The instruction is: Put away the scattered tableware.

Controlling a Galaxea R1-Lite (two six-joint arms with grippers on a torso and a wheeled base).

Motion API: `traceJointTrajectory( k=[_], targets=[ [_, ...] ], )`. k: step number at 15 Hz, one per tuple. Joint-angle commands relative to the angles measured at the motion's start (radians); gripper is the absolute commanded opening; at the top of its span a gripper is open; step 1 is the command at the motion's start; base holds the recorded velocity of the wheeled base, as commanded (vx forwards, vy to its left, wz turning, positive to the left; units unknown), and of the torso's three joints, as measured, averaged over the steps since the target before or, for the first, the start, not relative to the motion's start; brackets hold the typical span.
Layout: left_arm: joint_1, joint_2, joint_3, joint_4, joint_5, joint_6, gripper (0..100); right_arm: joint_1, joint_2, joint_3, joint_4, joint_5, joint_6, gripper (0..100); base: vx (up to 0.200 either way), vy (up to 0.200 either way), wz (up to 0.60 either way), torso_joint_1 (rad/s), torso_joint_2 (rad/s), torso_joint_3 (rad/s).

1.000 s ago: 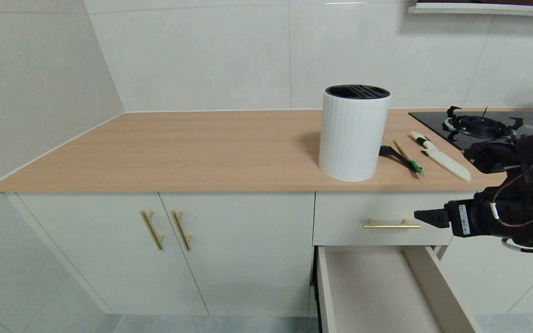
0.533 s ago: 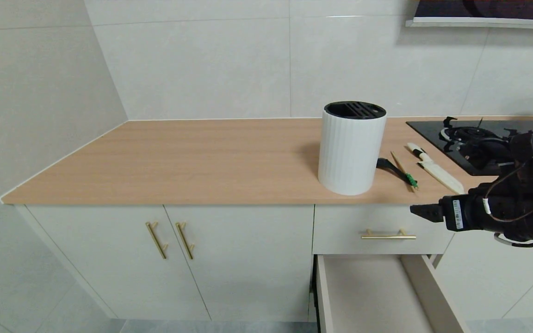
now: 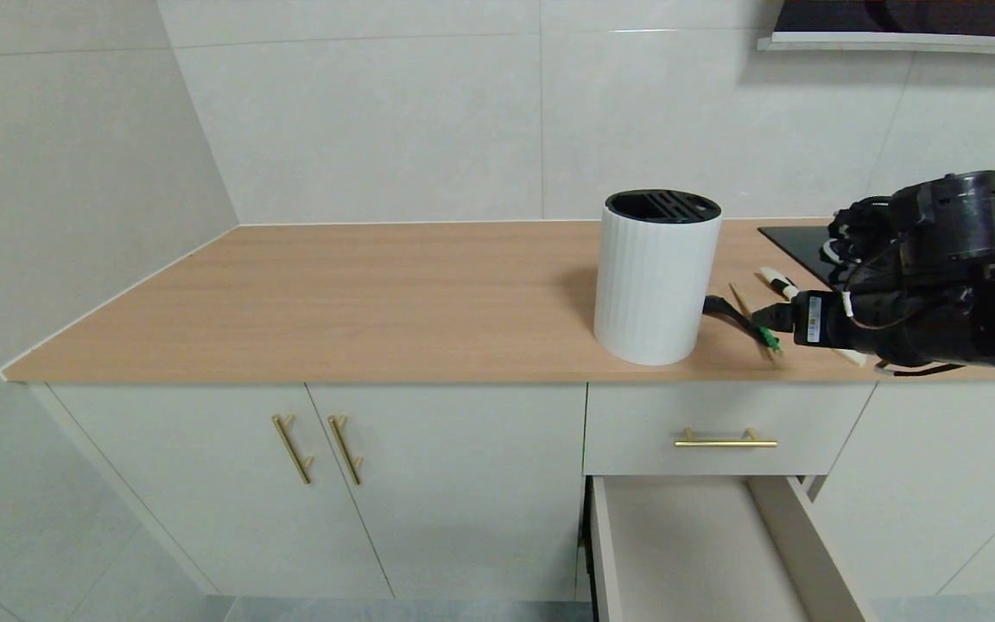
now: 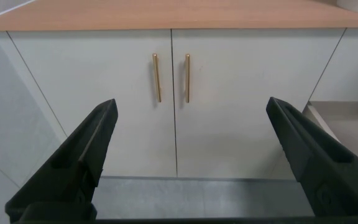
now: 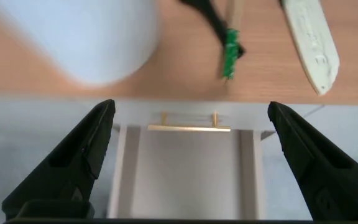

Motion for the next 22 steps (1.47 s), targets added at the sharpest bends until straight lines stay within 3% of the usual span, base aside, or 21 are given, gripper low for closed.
traceJointTrajectory(
  k=[1, 14, 22],
  targets=[
    [0.0, 0.0, 0.0, 0.0, 0.0, 0.0, 100, -0.034, 0.12, -0.053, 0.002, -0.048, 0.015, 100, 0.0, 0.0, 0.0, 0.0, 0.0, 0.0],
    [0.0, 0.0, 0.0, 0.0, 0.0, 0.0, 100, -0.072, 0.287, -0.067, -0.181, -0.051, 0.02, 100, 0.0, 0.0, 0.0, 0.0, 0.0, 0.0],
    [0.0, 0.0, 0.0, 0.0, 0.0, 0.0, 100, -0.092, 0.315, -0.074, -0.215, -0.051, 0.018, 100, 0.0, 0.0, 0.0, 0.0, 0.0, 0.0]
  ],
)
